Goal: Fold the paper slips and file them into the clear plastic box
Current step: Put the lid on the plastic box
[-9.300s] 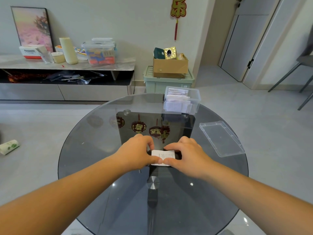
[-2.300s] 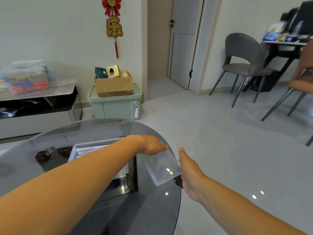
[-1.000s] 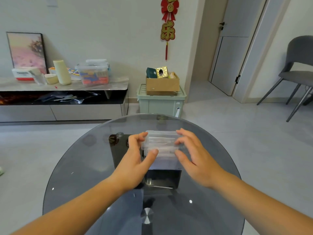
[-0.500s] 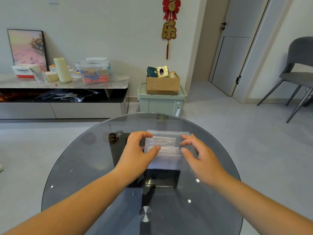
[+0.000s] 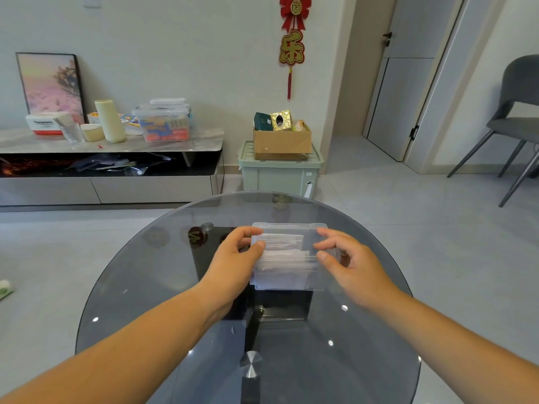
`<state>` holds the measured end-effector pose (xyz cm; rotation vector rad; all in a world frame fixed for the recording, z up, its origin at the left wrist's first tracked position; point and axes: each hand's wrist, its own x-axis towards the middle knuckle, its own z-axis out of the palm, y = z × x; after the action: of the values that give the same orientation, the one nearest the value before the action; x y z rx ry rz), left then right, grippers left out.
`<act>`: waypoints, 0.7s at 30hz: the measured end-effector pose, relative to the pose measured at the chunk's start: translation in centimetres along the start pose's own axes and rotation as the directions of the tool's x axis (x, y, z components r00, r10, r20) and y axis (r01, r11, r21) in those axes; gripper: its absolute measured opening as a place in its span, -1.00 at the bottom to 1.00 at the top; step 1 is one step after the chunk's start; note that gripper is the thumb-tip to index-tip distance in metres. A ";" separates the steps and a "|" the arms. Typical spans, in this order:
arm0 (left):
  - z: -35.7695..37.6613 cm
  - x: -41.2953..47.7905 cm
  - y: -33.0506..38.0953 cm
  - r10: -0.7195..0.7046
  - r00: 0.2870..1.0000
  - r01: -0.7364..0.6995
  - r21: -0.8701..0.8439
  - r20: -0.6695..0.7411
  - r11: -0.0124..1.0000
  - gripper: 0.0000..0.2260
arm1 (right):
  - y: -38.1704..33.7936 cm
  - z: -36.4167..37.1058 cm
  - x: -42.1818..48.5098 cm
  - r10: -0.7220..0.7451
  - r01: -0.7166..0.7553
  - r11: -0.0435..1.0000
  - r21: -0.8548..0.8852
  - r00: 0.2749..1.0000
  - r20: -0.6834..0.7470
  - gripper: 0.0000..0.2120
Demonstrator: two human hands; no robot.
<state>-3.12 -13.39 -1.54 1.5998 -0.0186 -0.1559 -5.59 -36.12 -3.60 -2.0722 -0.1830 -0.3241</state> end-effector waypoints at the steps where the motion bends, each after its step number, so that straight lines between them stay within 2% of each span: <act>1: 0.0 0.1 0.0 -0.017 1.000 0.018 -0.022 0.009 1.000 -0.80 | 0.0 -0.1 0.1 0.004 -0.004 1.000 0.003 1.000 0.003 -0.84; 10: -0.3 0.1 0.9 -0.119 0.991 0.125 -0.093 0.062 0.988 -0.68 | -0.3 -1.0 -0.7 -0.009 0.011 0.999 -0.039 0.999 0.039 -0.82; 14: -0.3 0.3 0.9 -0.126 0.989 0.133 -0.103 0.074 0.986 -0.69 | -0.2 -1.1 -1.1 -0.036 0.052 0.987 -0.154 0.994 0.104 -0.73; 17: -0.2 0.3 0.8 -0.124 0.989 0.130 -0.071 0.085 0.989 -0.69 | 0.2 -0.8 -1.4 -0.068 0.092 0.970 -0.226 0.991 0.111 -0.76; 21: 0.0 0.5 0.8 -0.131 0.990 0.133 -0.043 0.055 0.990 -0.67 | 0.2 -0.7 -1.5 -0.055 0.071 0.979 -0.192 0.994 0.090 -0.76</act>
<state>-2.58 -13.45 -0.81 1.5508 0.0500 -0.2989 -7.08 -36.81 -3.91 -2.2791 -0.2781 -0.3035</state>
